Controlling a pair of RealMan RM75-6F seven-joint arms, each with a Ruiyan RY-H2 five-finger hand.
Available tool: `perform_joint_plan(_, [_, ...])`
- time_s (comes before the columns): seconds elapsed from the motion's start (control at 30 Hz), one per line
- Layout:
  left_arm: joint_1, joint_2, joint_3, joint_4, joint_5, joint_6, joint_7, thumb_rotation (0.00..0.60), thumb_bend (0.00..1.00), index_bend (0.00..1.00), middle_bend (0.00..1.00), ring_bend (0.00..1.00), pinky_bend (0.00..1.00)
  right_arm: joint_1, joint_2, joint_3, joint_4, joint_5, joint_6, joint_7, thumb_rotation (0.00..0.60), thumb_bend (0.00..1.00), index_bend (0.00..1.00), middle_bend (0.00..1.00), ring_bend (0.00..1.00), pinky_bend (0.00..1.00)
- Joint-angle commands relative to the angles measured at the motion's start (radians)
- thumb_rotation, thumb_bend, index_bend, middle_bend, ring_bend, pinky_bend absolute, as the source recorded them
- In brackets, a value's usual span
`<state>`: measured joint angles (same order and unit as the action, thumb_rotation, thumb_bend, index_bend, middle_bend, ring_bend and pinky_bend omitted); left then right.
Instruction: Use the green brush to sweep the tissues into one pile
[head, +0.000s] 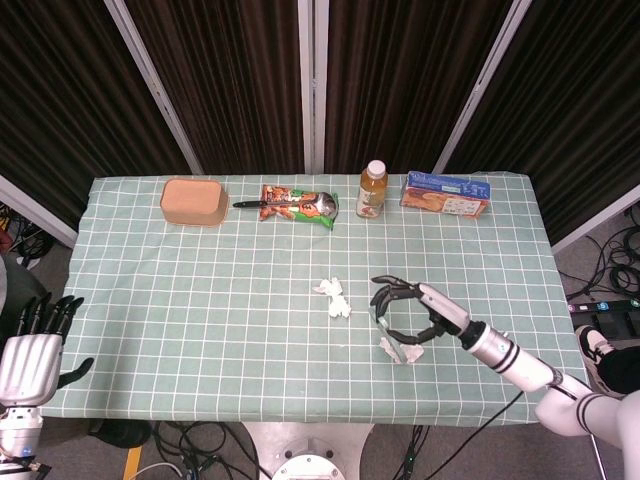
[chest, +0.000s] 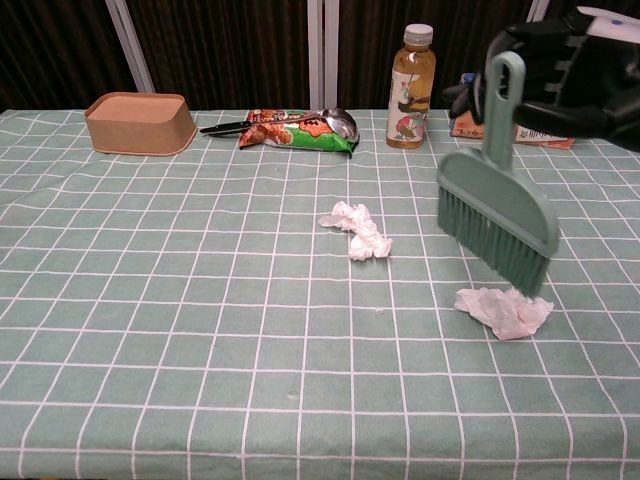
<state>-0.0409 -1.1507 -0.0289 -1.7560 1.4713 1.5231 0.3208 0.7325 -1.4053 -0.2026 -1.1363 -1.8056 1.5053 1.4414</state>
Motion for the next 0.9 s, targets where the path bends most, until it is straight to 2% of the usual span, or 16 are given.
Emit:
perform_joint_plan(0.03, [-0.002, 0.000, 0.001, -0.002, 0.005, -0.002, -0.001, 0.600, 0.16, 0.12, 0.12, 0.00, 0.00, -0.059, 0.069, -0.071, -0.082, -0.051, 0.031, -0.054, 0.600, 0.54, 0.80, 0.65, 0.30, 0.09])
perform_joint_plan(0.2, [-0.002, 0.000, 0.005, -0.007, 0.015, 0.000, -0.002, 0.600, 0.16, 0.12, 0.12, 0.00, 0.00, -0.093, 0.076, -0.138, -0.080, -0.111, 0.030, -0.050, 0.600, 0.54, 0.80, 0.65, 0.30, 0.16])
perform_joint_plan(0.33, [0.000, 0.002, 0.006, -0.010, 0.017, 0.004, -0.004, 0.600, 0.16, 0.12, 0.12, 0.00, 0.00, -0.124, 0.064, -0.151, -0.066, -0.110, 0.011, -0.114, 0.600, 0.54, 0.79, 0.65, 0.30, 0.17])
perform_joint_plan(0.53, [0.000, 0.000, 0.007, -0.004, 0.017, 0.001, -0.014, 0.600, 0.16, 0.12, 0.12, 0.00, 0.00, -0.156, 0.039, -0.115, -0.061, -0.061, -0.035, -0.241, 0.600, 0.53, 0.79, 0.65, 0.30, 0.17])
perform_joint_plan(0.67, [0.002, -0.004, 0.008, 0.004, 0.018, 0.003, -0.024, 0.600, 0.16, 0.12, 0.12, 0.00, 0.00, -0.143, 0.012, -0.070, -0.030, -0.032, -0.081, -0.312, 0.600, 0.53, 0.79, 0.65, 0.30, 0.17])
perform_joint_plan(0.9, [0.008, -0.011, 0.011, 0.020, 0.012, 0.003, -0.042, 0.600, 0.16, 0.12, 0.12, 0.00, 0.00, -0.102, -0.038, 0.012, 0.045, 0.021, -0.145, -0.322, 0.600, 0.53, 0.79, 0.65, 0.30, 0.17])
